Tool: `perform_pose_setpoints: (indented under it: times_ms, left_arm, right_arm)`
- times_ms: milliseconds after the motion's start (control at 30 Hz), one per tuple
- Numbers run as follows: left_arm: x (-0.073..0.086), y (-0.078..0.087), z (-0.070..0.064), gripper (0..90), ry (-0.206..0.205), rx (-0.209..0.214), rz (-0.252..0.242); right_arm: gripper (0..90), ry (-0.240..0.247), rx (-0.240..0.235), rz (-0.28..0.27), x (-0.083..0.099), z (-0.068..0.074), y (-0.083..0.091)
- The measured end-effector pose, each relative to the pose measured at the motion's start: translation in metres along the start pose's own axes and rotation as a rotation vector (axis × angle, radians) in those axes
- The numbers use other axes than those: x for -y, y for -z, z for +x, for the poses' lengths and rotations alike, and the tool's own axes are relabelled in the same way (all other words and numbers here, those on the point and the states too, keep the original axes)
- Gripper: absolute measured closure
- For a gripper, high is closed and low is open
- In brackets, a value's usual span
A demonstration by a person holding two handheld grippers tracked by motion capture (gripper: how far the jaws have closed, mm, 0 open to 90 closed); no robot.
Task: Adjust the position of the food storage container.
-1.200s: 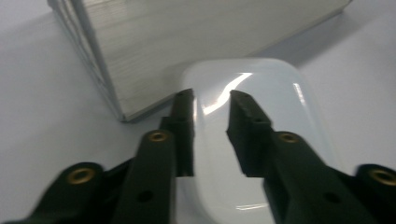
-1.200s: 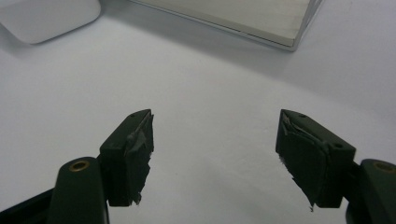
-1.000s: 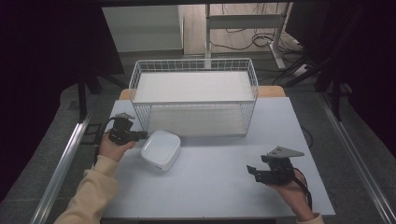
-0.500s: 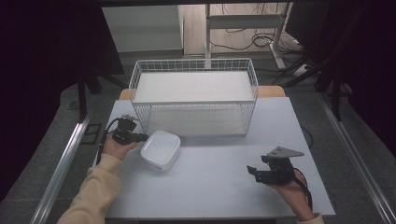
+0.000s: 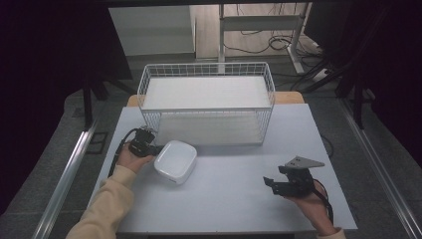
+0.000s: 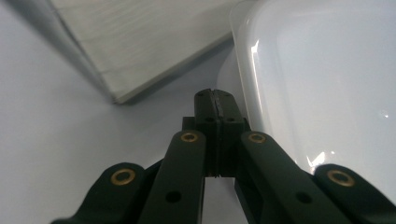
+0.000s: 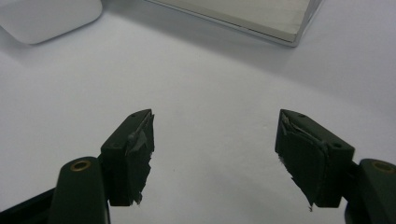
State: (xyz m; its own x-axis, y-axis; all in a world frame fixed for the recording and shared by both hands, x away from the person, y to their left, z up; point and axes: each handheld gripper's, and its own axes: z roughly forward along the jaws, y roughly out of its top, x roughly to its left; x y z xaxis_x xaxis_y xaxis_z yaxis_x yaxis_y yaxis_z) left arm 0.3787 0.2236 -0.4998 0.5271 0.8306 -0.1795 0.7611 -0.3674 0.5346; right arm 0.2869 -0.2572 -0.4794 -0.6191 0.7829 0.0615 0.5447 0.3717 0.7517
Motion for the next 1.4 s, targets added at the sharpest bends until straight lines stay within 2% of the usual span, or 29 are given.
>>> perform_pose_setpoints:
  times_ms: [267,533,567,733,833,1100,1233,1333,1400]
  left_arm:
    - [-0.003,-0.005,-0.015,90.0,-0.057,0.036,0.01]
    - [-0.004,-0.011,-0.028,90.0,-0.071,0.058,0.006]
    - [-0.004,-0.011,-0.03,90.0,-0.09,0.064,0.008]
    - [-0.005,-0.013,-0.039,90.0,-0.082,0.074,0.004]
    - [-0.005,-0.015,-0.043,90.0,-0.09,0.082,0.002]
    - [-0.004,-0.016,-0.061,90.0,-0.129,0.11,0.009]
    - [-0.001,-0.014,-0.075,90.0,-0.172,0.122,0.02]
    - [0.001,-0.014,-0.081,90.0,-0.185,0.129,0.025]
    - [0.005,-0.014,-0.087,89.9,-0.19,0.148,0.031]
  right_arm:
    - [28.1,-0.004,-0.003,-0.003,0.0,-0.001,0.001]
    - [28.0,0.004,-0.009,0.002,0.0,0.0,0.0]
    - [28.0,0.005,-0.009,0.002,0.0,0.0,0.001]
    - [28.0,0.0,-0.009,-0.007,-0.001,-0.002,0.004]
    - [28.0,0.001,-0.01,-0.006,-0.001,-0.001,0.004]
    - [28.0,0.0,-0.013,0.002,-0.001,0.0,0.002]
    - [28.0,0.0,-0.013,-0.001,-0.001,0.0,0.003]
    - [28.0,-0.001,-0.013,0.0,-0.001,0.0,0.002]
    - [28.0,0.004,-0.016,0.006,0.0,0.0,0.001]
